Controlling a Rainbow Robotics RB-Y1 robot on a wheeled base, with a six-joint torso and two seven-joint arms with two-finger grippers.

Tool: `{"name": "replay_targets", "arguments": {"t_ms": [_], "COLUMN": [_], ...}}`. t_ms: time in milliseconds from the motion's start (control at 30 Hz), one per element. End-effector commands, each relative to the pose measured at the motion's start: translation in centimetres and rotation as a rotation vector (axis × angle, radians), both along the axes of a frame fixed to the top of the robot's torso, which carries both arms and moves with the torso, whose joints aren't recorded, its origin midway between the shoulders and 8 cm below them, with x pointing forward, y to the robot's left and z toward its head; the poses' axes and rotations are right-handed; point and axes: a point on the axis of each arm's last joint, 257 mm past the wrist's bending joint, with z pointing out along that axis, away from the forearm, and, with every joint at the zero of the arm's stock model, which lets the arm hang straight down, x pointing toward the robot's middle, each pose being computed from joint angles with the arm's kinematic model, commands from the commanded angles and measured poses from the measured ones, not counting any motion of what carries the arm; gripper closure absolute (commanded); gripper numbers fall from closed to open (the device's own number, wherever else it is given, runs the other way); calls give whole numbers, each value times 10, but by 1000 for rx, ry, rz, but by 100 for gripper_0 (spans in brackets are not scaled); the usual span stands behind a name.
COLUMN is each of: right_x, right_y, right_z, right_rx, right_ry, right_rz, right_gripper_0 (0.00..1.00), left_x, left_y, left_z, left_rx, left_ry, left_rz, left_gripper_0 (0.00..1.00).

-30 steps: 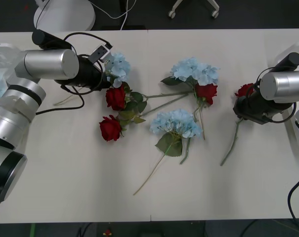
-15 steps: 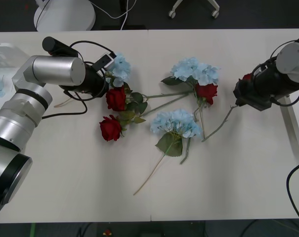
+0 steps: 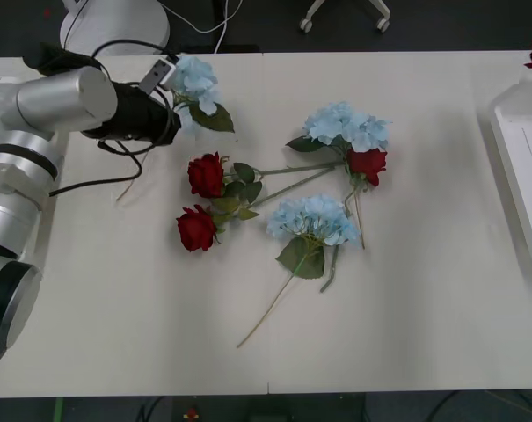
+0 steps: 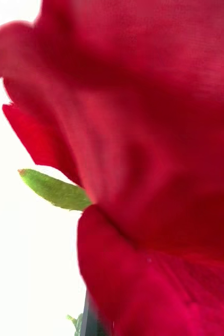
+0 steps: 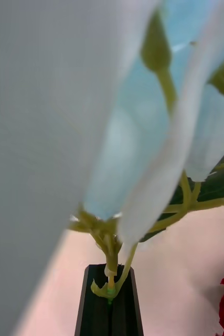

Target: Put the red flowers into the right box and the blue flowers into the left box

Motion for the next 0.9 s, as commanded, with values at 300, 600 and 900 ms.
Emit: {"name": "replay_targets", "arguments": {"t_ms": [300,600,900], "right_x": [3,2,3], "right_y": [-110,-110,-101], "right_z": [37,-23,-54], "right_rx": [-438,-396,-352], "right_ry": [6,35,35], "right_rz": [1,-8,-6], "right_gripper_0": [100,100,100], "left_x": [-31,-96,-145], "left_y": [226,406,472], "left_z": [181,166,85], "left_rx": [-269,-119,-25], "left_ry": [-94,-63,-18], "left_rz": [328,788,965], "left_gripper_0": [100,100,100]}}
